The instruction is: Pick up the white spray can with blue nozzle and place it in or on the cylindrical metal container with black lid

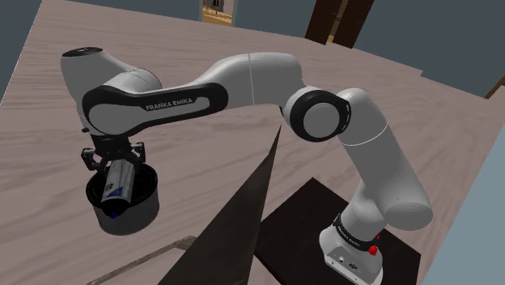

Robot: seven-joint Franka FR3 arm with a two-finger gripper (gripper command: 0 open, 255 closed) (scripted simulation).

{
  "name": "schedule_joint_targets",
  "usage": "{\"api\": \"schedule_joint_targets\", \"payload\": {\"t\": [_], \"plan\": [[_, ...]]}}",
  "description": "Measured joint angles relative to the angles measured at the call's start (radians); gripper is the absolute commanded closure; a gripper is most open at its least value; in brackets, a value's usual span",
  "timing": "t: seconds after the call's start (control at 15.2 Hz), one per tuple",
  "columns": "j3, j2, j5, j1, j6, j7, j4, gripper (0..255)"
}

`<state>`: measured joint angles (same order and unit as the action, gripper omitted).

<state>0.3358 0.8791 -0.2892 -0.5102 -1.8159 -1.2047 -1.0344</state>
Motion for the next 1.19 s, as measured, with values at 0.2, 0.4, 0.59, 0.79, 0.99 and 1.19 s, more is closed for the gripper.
{"api": "schedule_joint_targets", "payload": {"t": [0.2, 0.4, 0.59, 0.79, 0.99, 1.19], "plan": [[0.000, 0.001, -0.001, 0.001, -0.006, 0.000, -0.004, 255], [-0.001, 0.001, -0.001, 0.001, -0.006, 0.000, -0.005, 0], [0.000, 0.001, -0.001, 0.001, -0.006, 0.000, -0.004, 0], [0.000, 0.001, -0.001, 0.001, -0.006, 0.000, -0.004, 0], [0.002, -0.006, 0.004, -0.009, 0.055, 0.005, 0.052, 0], [0.002, 0.001, 0.006, -0.018, 0.113, 0.014, 0.119, 0]]}}
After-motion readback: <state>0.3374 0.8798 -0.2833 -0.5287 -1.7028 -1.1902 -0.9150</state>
